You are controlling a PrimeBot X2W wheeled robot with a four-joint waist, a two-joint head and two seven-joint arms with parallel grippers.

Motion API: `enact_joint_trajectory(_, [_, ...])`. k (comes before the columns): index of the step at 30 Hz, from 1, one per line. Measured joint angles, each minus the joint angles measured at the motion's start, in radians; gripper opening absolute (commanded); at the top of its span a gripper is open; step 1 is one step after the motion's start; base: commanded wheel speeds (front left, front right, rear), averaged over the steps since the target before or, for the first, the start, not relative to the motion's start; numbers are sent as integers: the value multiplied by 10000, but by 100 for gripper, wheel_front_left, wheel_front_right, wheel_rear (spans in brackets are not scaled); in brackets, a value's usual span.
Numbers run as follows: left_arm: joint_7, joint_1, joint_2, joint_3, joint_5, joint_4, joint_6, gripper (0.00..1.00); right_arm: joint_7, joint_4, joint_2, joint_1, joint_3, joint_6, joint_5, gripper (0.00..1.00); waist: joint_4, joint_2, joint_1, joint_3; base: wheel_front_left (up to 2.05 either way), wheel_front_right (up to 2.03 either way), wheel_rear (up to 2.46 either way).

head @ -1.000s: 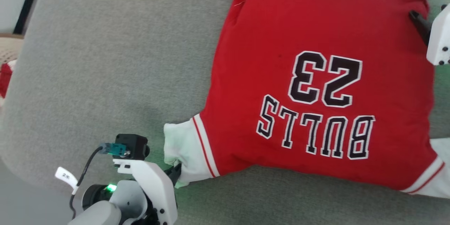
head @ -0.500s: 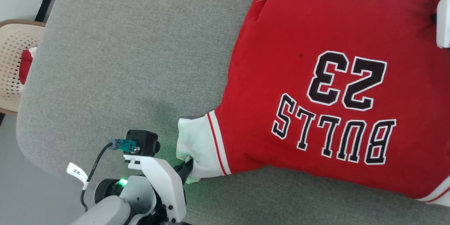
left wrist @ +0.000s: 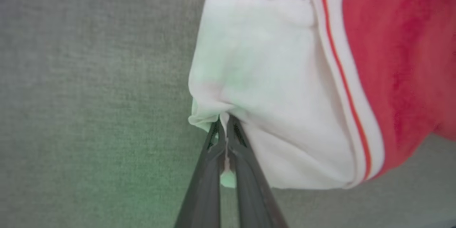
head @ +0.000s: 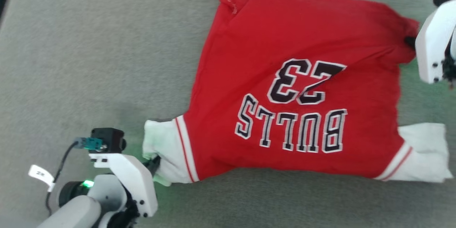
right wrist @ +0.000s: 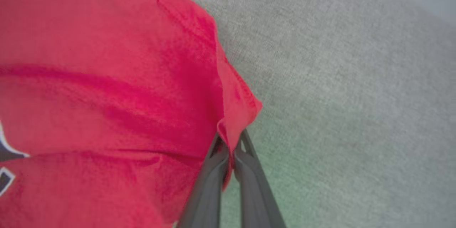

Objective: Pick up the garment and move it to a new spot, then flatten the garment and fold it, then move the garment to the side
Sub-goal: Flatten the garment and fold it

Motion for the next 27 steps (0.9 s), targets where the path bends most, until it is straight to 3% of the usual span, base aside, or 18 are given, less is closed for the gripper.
enact_joint_trajectory(7, [56,87,529,334,-40,-301,343,0,433,-2537,-435,2154,-217,-10,1026,0,-987,0,0,-349,0,0,0])
enact_joint_trajectory(14, [130,251,865,497,-109,-546,531,0,982,-4665,-389,5054,-1375,-10,1283,0,-1758,0,0,-631,0,0,0])
enact_joint_trajectory(20, [188,242,928,500,-107,-621,556,0,1352,-5693,403,7316,-2558,-12,961,0,-2001,0,0,-687,0,0,0])
enact_joint_trajectory(25, [221,117,796,468,-107,-508,462,0,1045,-5407,1166,7933,-2861,-8,186,0,-1966,-1,0,-633,0,0,0])
enact_joint_trajectory(27, [215,84,755,468,-109,-414,405,0,694,-5016,1471,7882,-2930,-6,-8,49,-1958,0,1,-633,0,0,0])
